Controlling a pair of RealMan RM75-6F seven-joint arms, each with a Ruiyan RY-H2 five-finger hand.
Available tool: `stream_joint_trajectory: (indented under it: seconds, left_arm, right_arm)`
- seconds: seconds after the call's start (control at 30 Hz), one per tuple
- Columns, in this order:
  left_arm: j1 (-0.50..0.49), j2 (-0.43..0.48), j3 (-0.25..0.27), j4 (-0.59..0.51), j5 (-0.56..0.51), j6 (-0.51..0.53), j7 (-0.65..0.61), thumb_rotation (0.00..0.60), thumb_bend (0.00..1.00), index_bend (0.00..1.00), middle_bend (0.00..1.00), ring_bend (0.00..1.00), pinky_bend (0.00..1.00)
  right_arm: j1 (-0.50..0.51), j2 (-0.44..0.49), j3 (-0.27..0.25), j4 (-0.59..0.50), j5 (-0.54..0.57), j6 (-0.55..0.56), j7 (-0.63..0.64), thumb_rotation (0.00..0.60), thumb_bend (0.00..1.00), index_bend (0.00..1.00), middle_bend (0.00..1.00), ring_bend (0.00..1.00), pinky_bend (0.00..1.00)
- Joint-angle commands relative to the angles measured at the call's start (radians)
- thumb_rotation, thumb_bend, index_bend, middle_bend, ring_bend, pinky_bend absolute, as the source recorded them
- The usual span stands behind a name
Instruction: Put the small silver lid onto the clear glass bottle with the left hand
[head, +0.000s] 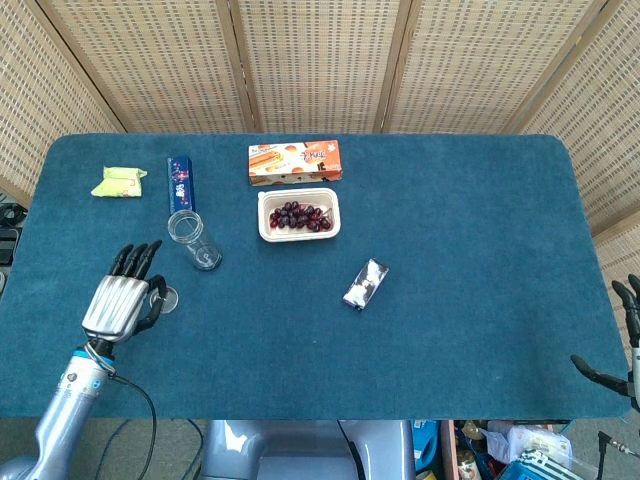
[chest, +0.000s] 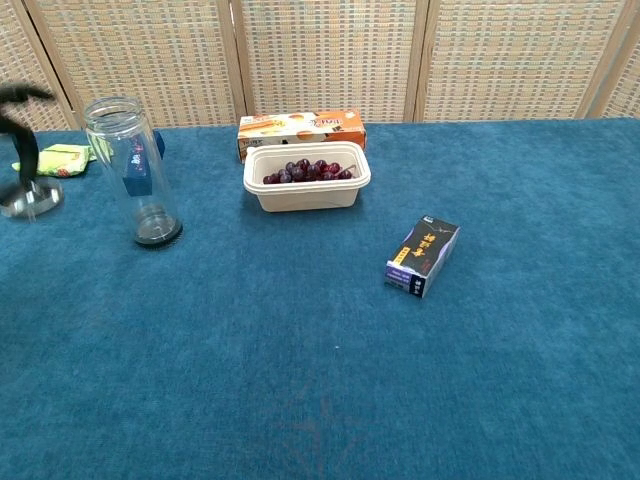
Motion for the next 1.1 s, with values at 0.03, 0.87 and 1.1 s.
stream_joint_trajectory:
  seconds: [0.03,0.87,1.1]
  left_arm:
    - [-0.069,0.087,-0.125,-0.093,-0.16,-0.02,0.047,0.6,0.5,0.58,0.0,0.0,0.0]
    - [-0.401,0.006,-0.236,0.101,-0.687,-0.151,0.138,0.6,0.5,0.58,0.0,0.0,0.0]
    - [-0.44,-0.035,-0.214,0.125,-0.728,-0.102,0.164,0.6,0.5,0.58,0.0,0.0,0.0]
  right_arm:
    - [0.003,-0.003,0.001,0.002,0.007,-0.006,-0.003,0.6,0.0,0.05,0.0,0.0,0.0]
    - [0.008,0.009,0.034,0.026,0.085,-0.033,0.047,0.6,0.0,0.05,0.0,0.0,0.0]
    - [0.005,0.02,0.036,0.028,0.095,-0.043,0.072,0.6,0.0,0.05,0.0,0.0,0.0]
